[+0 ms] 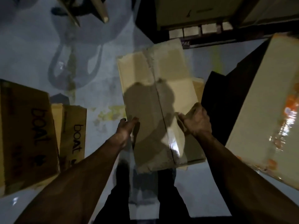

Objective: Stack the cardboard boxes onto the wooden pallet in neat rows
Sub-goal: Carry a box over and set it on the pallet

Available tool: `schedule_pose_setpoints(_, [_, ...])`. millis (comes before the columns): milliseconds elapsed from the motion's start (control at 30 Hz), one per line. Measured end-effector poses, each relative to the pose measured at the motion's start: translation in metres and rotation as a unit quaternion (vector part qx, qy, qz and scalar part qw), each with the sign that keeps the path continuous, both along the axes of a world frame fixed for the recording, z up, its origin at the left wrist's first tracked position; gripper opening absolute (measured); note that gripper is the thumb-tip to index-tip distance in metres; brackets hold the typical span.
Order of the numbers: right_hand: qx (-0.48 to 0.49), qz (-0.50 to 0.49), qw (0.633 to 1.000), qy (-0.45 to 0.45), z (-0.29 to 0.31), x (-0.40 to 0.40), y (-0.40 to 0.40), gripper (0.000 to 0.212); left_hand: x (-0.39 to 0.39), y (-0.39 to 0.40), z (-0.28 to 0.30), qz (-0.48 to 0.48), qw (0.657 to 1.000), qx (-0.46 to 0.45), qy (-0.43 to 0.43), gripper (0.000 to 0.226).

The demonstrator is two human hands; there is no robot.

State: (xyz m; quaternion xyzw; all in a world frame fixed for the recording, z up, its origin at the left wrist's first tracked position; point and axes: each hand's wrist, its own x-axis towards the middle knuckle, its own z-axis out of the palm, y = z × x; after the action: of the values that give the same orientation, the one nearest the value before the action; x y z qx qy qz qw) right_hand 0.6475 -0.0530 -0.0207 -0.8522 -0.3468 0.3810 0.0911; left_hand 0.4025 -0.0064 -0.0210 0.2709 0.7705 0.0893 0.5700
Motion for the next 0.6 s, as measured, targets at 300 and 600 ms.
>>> schedule_pose_setpoints(300, [0.023, -0.064, 0.997, 0.046, -0.037, 0.019, 0.024, 0.099, 0.006, 0.006, -0.034, 0.091, 0.989, 0.055, -0.102, 0.04])
schedule_pose_setpoints(600, [0.024, -0.09, 0.994, 0.064, -0.035, 0.024, 0.026, 0.098, 0.006, 0.004, -0.035, 0.116, 0.983, 0.068, -0.121, 0.03])
